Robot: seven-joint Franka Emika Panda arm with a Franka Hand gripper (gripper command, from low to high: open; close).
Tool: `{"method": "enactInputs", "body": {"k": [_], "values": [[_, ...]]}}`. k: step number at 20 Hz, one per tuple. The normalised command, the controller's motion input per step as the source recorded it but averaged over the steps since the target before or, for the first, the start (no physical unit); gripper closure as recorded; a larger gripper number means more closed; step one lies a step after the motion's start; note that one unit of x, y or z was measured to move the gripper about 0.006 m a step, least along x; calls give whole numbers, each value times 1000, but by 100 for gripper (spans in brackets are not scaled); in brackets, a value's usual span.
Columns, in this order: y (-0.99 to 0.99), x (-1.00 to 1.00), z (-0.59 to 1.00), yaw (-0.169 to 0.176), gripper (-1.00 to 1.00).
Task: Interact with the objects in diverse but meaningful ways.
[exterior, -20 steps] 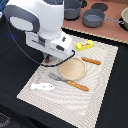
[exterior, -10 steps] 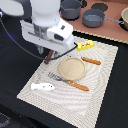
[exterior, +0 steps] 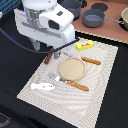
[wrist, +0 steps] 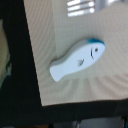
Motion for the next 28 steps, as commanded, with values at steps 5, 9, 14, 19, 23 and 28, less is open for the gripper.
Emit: {"method": "enactInputs", "body": {"k": [5,9,14,19,23,28], "values": [[-206,181,112,-261,-100],[-164,176,9,-283,-100],[-444,409,-27,-175,-100],[-587,412,-235,-39,-100],[-630,443,-192,-28,-100],[-353,339,-322,-8,-100]]}}
